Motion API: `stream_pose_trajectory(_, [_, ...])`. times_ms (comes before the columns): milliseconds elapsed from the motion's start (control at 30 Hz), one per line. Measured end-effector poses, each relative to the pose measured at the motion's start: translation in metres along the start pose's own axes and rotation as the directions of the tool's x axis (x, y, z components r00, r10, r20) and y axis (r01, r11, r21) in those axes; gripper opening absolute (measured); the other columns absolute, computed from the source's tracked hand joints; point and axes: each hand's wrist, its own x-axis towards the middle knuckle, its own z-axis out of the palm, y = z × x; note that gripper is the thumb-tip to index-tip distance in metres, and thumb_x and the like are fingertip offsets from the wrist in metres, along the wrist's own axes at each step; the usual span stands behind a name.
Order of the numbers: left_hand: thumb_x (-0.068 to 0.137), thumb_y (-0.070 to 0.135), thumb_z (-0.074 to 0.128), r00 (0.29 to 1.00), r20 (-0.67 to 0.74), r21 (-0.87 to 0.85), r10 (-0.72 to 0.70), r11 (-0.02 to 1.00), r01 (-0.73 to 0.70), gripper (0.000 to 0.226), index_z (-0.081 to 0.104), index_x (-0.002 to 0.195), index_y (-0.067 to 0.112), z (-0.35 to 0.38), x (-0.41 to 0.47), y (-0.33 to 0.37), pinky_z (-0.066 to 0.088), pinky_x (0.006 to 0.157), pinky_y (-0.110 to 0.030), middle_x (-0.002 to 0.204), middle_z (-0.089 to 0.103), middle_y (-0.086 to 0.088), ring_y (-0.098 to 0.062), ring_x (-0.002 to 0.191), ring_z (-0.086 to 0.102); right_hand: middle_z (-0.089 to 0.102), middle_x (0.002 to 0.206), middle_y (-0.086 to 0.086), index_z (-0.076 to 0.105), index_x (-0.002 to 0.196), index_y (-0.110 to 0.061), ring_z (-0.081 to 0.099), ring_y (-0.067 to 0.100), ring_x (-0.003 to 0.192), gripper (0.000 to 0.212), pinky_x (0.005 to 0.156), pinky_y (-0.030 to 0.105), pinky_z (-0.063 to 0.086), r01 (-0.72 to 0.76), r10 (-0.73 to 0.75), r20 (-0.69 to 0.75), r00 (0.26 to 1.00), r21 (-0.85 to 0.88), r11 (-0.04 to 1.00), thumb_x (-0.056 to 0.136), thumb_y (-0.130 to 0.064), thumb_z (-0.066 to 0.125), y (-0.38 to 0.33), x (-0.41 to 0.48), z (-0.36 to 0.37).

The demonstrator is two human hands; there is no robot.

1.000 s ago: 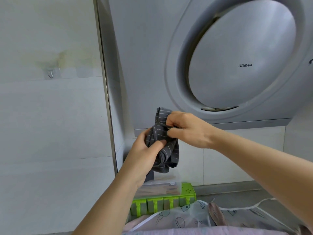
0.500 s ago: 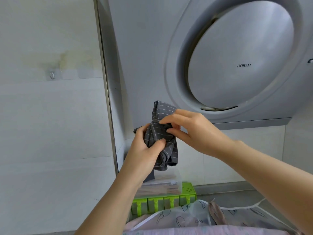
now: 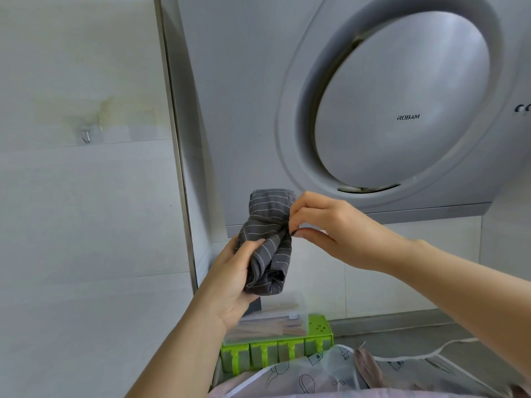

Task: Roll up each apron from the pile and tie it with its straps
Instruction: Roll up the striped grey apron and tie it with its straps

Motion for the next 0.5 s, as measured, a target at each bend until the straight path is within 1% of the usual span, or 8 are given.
stream_pose_trajectory(67, [0.093,0.015,0.054,1.000,-0.001,-0.062,-0.017,0.998,0.017,0.032,0.061,0.124,0.011,0.000,0.001,-0.002,0.050,0.057,-0.027,0.101,0.069,-0.010,-0.015,0.074,0.066,0.054,0.102,-0.005,0.066,0.093,-0.012,0.056,0.013,0.087,0.013,0.078,0.025,0.044,-0.045,0.044,0.025,0.999,0.034,0.998,0.092,-0.018,0.054,0.003,-0.005,0.000])
stream_pose_trajectory(167, [0.092,0.014,0.053,1.000,-0.014,-0.116,-0.021,0.993,0.019,0.033,0.061,0.124,0.009,-0.001,0.001,-0.006,0.053,0.062,-0.029,0.098,0.069,-0.010,-0.016,0.073,0.066,0.055,0.104,-0.006,0.067,0.091,-0.013,0.057,0.012,0.098,0.007,0.084,0.018,0.043,-0.091,0.086,0.061,0.994,0.083,0.992,0.090,-0.012,0.060,0.003,-0.012,0.001])
stream_pose_trajectory(233, [0.093,0.013,0.053,0.999,-0.029,-0.083,0.037,0.996,-0.040,0.030,0.061,0.122,0.014,0.000,-0.001,-0.007,0.054,0.063,-0.030,0.102,0.072,-0.009,-0.017,0.079,0.069,0.055,0.104,-0.007,0.068,0.087,-0.017,0.056,0.010,0.106,0.006,0.085,0.014,0.042,-0.139,0.130,0.077,0.989,0.123,0.983,0.088,-0.012,0.064,0.003,-0.017,0.004])
stream_pose_trajectory(300, [0.093,0.013,0.054,0.994,-0.022,0.021,0.106,0.994,-0.105,0.030,0.059,0.121,0.021,0.001,-0.004,-0.008,0.054,0.063,-0.028,0.104,0.072,-0.005,-0.015,0.084,0.070,0.057,0.102,-0.009,0.068,0.084,-0.023,0.059,0.010,0.101,0.004,0.083,0.015,0.045,-0.256,0.242,0.087,0.966,0.249,0.934,0.085,-0.019,0.069,0.001,-0.020,0.006])
stream_pose_trajectory(367, [0.093,0.017,0.056,0.980,-0.004,0.223,0.200,0.955,-0.194,0.034,0.054,0.124,0.030,0.000,-0.004,-0.009,0.054,0.071,-0.028,0.109,0.071,0.001,-0.011,0.092,0.069,0.061,0.101,-0.005,0.065,0.091,-0.020,0.062,0.010,0.097,0.028,0.084,0.024,0.052,-0.393,0.440,0.061,0.896,0.570,0.721,0.074,-0.037,0.078,-0.003,-0.021,0.007])
stream_pose_trajectory(400, [0.092,0.019,0.058,0.962,0.010,0.361,0.273,0.896,-0.258,0.039,0.050,0.126,0.036,-0.001,-0.005,-0.009,0.055,0.076,-0.027,0.111,0.070,0.007,-0.007,0.095,0.068,0.062,0.104,-0.002,0.061,0.101,-0.017,0.064,0.011,0.098,0.051,0.082,0.029,0.054,-0.442,0.562,0.094,0.822,0.728,0.525,0.064,-0.047,0.082,-0.006,-0.021,0.009])
stream_pose_trajectory(467, [0.089,0.023,0.063,0.911,0.082,0.560,0.403,0.738,-0.377,0.052,0.041,0.131,0.043,0.000,-0.007,-0.011,0.053,0.084,-0.021,0.112,0.065,0.018,0.003,0.100,0.064,0.062,0.117,0.005,0.048,0.125,-0.015,0.065,0.017,0.103,0.088,0.078,0.033,0.056,-0.489,0.660,0.292,0.692,0.862,0.131,0.054,-0.055,0.082,-0.012,-0.020,0.017])
stream_pose_trajectory(500, [0.087,0.024,0.065,0.894,0.130,0.616,0.428,0.672,-0.411,0.058,0.036,0.134,0.044,0.002,-0.010,-0.013,0.052,0.084,-0.016,0.114,0.062,0.022,0.007,0.102,0.061,0.062,0.120,0.008,0.044,0.132,-0.013,0.065,0.020,0.104,0.091,0.078,0.034,0.056,-0.505,0.627,0.390,0.674,0.863,0.006,0.059,-0.052,0.081,-0.018,-0.019,0.022])
